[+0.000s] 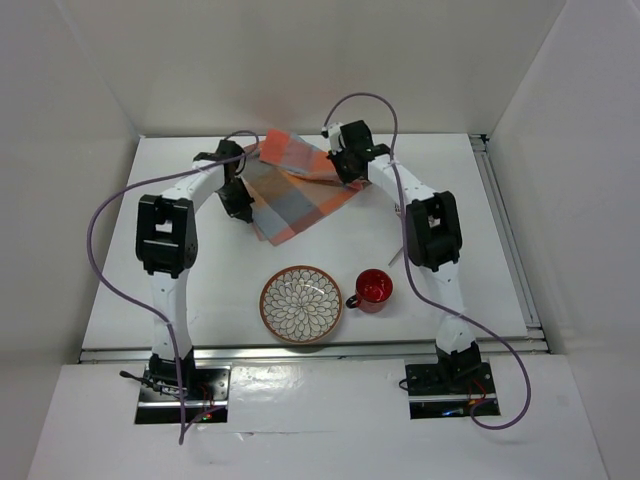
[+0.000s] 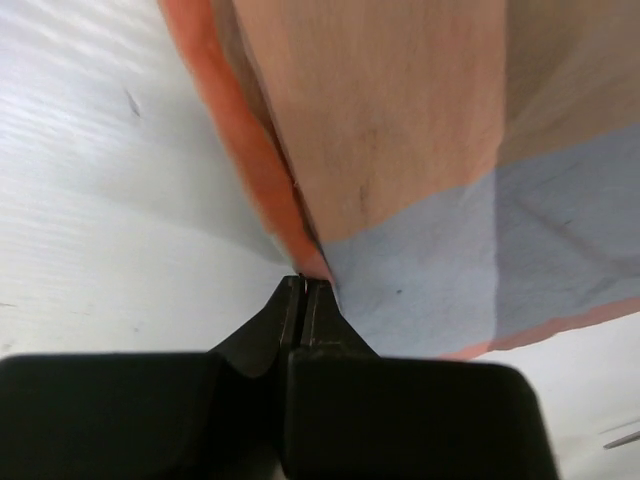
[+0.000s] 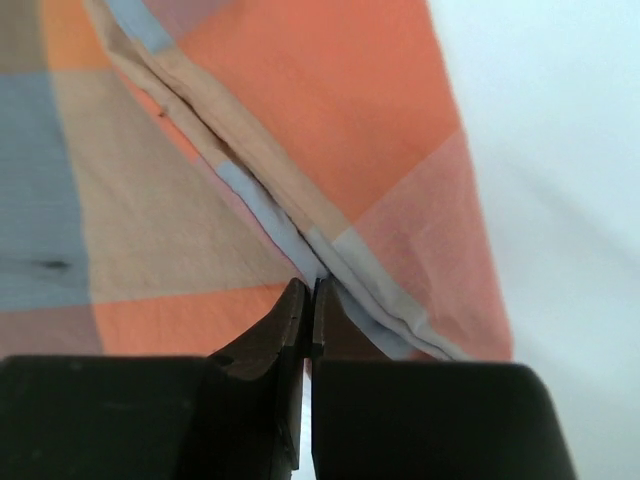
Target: Set the dinner table for one person
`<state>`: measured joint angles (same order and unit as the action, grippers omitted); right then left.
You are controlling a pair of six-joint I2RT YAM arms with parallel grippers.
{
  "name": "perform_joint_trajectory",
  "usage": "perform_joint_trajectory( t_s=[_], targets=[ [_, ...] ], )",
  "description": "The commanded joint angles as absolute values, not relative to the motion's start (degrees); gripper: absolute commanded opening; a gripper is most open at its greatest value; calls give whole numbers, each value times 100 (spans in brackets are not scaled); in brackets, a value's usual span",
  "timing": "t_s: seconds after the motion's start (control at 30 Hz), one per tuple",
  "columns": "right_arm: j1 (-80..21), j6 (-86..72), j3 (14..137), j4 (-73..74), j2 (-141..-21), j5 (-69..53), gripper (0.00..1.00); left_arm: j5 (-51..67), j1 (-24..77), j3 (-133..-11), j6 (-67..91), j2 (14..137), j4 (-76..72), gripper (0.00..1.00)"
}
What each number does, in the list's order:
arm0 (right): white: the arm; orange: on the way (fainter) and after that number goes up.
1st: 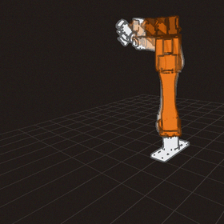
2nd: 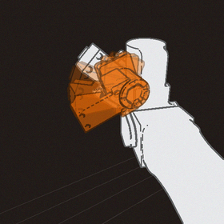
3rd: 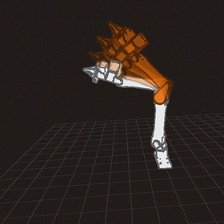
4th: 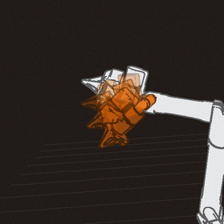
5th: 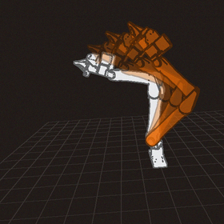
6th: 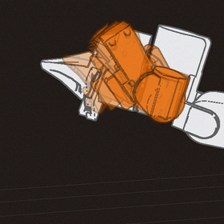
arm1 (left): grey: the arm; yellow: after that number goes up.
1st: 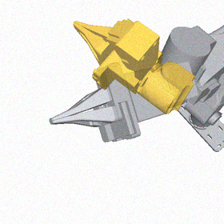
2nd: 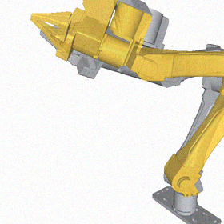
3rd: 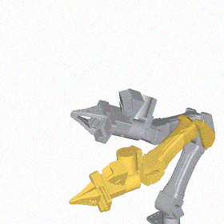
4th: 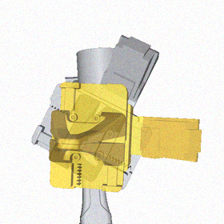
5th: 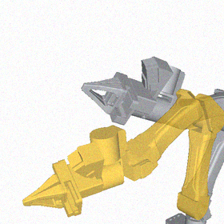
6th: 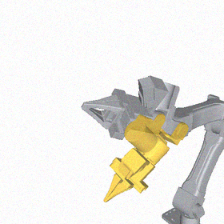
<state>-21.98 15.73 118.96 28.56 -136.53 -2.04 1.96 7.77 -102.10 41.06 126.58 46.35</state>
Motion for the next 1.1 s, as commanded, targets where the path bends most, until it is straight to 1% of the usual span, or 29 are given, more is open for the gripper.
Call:
perform_joint_trajectory(
  t_s=[0.0, 0.07, 0.1, 0.13, 0.17, 0.2, 0.23, 0.27, 0.4, 0.53, 0.6, 0.67, 0.7, 0.73, 0.77, 0.8, 0.93, 0.97, 1.03, 1.07],
  targets=[
    [-2188, 1468, 12270, 3102, -12981, -431, 0, 264, 615, -10669, 3955, 12595, 4781, 0],
    [-2188, 1468, 12270, 3155, -12929, -431, 0, 368, 615, -10557, 3955, 12368, 4781, 0],
    [-2188, 1468, 12270, 3155, -12929, -431, 0, 561, 615, -10312, 3955, 12253, 4694, 11],
    [-2188, 1416, 12217, 3207, -12929, -431, 0, 641, 615, -10170, 3955, 12156, 4545, 32],
    [-2188, 1415, 12217, 3208, -12929, -431, 0, 703, 667, -10056, 3955, 12007, 4544, 67],
    [-2188, 1345, 12217, 3260, -12929, -431, 0, 703, 668, -9881, 3955, 12006, 4492, 83],
    [-2188, 1293, 12217, 3261, -12990, -431, 0, 703, 825, -9879, 3955, 12006, 4491, 92],
    [-2188, 1292, 12217, 3261, -12990, -431, 0, 703, 878, -9792, 4007, 12006, 4543, 98],
    [-2188, 1239, 12217, 3261, -12990, -431, 0, 598, 1002, -9414, 4121, 12059, 4439, 100],
    [-2188, 1239, 12217, 3313, -13043, -369, 0, 545, 1002, -9211, 4201, 12312, 4167, 100],
    [-2188, 1239, 12217, 3313, -13043, -369, 0, 615, 1002, -9315, 4271, 12497, 4114, 96],
    [-2136, 1178, 12278, 3313, -13043, -369, 0, 668, 1002, -9588, 4271, 12787, 4113, 76],
    [-2136, 1178, 12278, 3374, -13043, -369, 0, 720, 1002, -9685, 4271, 12866, 4113, 64],
    [-2136, 1099, 12348, 3375, -13043, -369, 0, 773, 1002, -9886, 4271, 12919, 4244, 49],
    [-2066, 1099, 12436, 3375, -13043, -369, 0, 773, 924, -9983, 4202, 12920, 4245, 14],
    [-1996, 1029, 12489, 3427, -13043, -439, 0, 826, 923, -10080, 4201, 12981, 4323, 0],
    [-1873, 888, 13198, 3612, -13166, -703, 0, 1019, 546, -10826, 3973, 12981, 4578, 0],
    [-1872, 722, 13366, 3665, -13244, -755, 0, 1089, 467, -11298, 3912, 12981, 4657, 0],
    [-1732, 546, 13700, 3753, -13245, -1027, 0, 1230, 238, -11827, 3806, 12929, 4965, 0],
    [-1671, 345, 13702, 3805, -13245, -1150, 0, 1291, 98, -12256, 3736, 12929, 5062, 0]
  ],
)
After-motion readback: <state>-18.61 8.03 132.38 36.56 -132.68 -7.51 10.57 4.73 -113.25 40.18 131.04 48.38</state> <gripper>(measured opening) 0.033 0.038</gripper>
